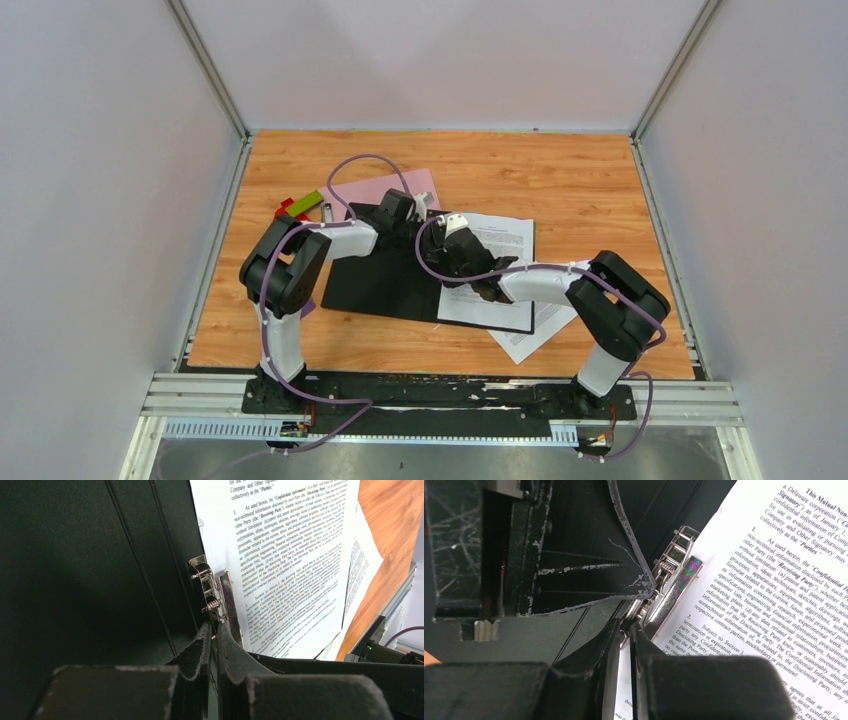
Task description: Put the files into the folder
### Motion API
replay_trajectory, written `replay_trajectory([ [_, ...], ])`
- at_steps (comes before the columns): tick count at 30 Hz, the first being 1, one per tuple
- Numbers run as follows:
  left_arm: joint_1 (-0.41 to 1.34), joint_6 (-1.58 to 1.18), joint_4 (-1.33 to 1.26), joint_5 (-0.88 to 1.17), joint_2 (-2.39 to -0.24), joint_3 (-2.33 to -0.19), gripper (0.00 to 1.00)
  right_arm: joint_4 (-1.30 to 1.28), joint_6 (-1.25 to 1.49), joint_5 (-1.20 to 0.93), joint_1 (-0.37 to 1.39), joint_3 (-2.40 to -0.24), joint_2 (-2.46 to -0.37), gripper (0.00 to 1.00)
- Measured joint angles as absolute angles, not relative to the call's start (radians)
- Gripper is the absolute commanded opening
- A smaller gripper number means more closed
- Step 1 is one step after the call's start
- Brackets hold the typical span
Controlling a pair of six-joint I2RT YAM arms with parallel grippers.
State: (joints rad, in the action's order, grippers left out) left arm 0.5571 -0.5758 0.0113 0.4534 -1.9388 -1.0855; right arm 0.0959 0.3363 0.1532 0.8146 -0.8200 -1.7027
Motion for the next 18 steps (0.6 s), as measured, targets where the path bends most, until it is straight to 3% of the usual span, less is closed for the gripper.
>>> replay_trajectory([
  [9,0.564,-0.578,0.009,0.447,-1.940,-1.086,0.02,0.042,0.336,0.098,0.790,-0.839,-1.698,0.00],
  [18,0.563,-0.585,0.000,0.448,-1.940,-1.081,0.00,0.093,0.346,-0.023,0.734,-0.810,-1.694,0.00],
])
